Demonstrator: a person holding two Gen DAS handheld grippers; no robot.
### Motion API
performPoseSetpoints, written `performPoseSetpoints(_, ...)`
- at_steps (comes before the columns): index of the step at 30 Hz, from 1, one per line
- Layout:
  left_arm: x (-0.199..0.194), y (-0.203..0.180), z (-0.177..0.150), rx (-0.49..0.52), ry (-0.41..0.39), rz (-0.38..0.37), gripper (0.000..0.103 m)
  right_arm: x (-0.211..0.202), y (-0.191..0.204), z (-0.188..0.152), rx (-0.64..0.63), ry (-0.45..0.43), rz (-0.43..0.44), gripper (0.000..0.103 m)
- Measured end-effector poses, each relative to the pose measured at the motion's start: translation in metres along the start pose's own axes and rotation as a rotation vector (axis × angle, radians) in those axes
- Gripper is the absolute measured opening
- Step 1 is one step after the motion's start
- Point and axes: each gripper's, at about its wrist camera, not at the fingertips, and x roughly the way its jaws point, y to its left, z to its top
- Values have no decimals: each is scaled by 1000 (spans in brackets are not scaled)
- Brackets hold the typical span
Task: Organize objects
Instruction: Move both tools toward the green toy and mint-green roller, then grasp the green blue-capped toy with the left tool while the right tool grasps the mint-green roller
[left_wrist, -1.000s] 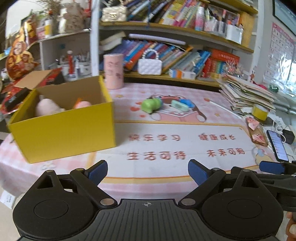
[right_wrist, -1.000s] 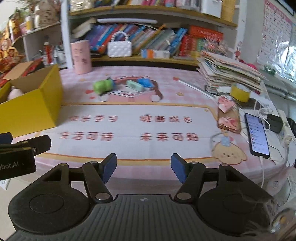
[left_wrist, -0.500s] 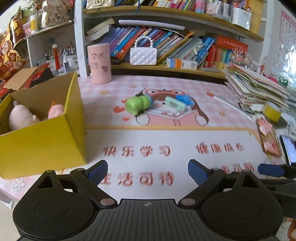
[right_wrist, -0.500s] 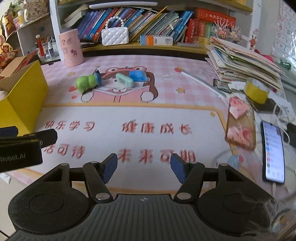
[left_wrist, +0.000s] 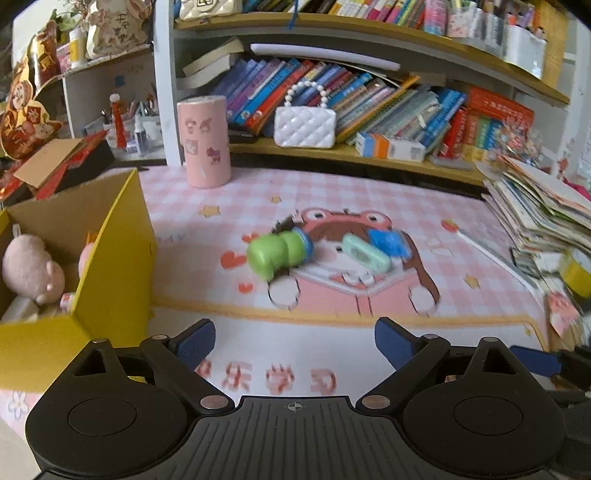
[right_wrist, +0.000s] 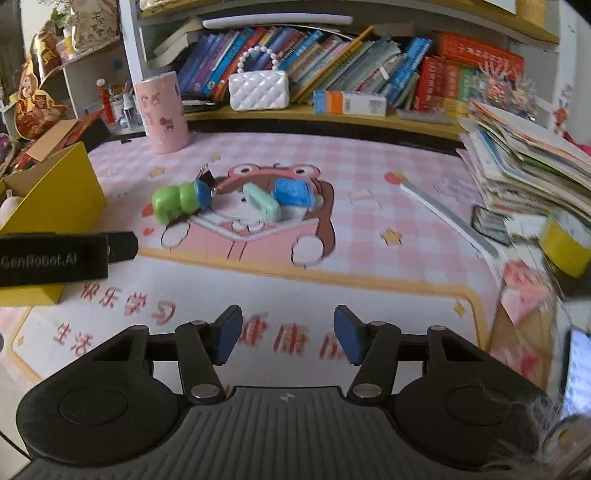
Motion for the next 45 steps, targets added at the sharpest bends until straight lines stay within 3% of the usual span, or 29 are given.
performPoseSetpoints(9,50,3,33,-56,-4,71,94,57,-3,35,-74,-49,66,44)
performPoseSetpoints(22,109,0,53,-76,37,121,95,130,-5,60,-107,-32,97,44)
performPoseSetpoints(27,128,-1,59,-73,65,139,95,147,-2,65,-112,-15,118,44)
performPoseSetpoints(34,154,5,61,-145,101,127,95,168,2,80,-122,-24,125,44)
performPoseSetpoints(39,169,1,62,-149,123,177,94,178,4,88,-129,-34,118,44)
performPoseSetpoints(42,174,0,60,-145,142,183,92,179,4,89,-128,-40,113,39)
performPoseSetpoints(44,176,-1,59,-135,146,185,79,178,3,88,-127,-45,109,29)
performPoseSetpoints(45,176,-1,59,-135,146,191,79,178,2,88,-128,-48,110,24)
